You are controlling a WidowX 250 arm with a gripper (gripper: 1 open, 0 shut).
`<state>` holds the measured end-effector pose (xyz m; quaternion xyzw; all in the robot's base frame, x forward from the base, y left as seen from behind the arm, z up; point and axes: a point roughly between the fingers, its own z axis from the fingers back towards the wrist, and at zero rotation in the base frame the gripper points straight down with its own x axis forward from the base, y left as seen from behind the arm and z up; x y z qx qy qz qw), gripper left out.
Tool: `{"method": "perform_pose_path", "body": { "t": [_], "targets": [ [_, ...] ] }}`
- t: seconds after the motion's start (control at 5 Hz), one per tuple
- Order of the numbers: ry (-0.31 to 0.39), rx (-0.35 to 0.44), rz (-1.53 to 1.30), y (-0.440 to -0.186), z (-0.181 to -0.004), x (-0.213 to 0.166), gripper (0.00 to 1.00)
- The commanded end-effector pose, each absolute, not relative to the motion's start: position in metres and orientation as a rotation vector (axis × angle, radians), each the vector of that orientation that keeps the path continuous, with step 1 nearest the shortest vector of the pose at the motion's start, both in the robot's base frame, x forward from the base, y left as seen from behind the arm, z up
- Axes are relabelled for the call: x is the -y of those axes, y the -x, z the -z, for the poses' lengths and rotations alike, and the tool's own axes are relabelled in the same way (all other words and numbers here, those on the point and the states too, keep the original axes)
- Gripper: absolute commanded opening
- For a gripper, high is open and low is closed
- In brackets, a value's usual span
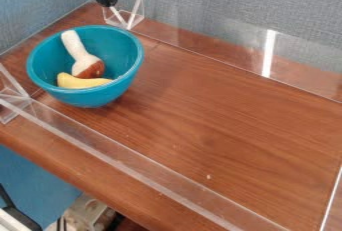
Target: Remove the mushroom from the blue bowl and put it on the table
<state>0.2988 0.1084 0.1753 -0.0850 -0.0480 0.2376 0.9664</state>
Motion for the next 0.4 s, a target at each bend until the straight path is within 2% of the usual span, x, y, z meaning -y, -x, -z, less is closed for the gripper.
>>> {"method": "perform_pose_path", "body": {
  "t": [0.0,0.2],
  "targets": [
    [0.147,0.150,-0.476,-0.291,-0.185,-0.102,1.00],
    [0.170,0.150,-0.470,-0.291,-0.191,-0.088,0.00]
  ]
}}
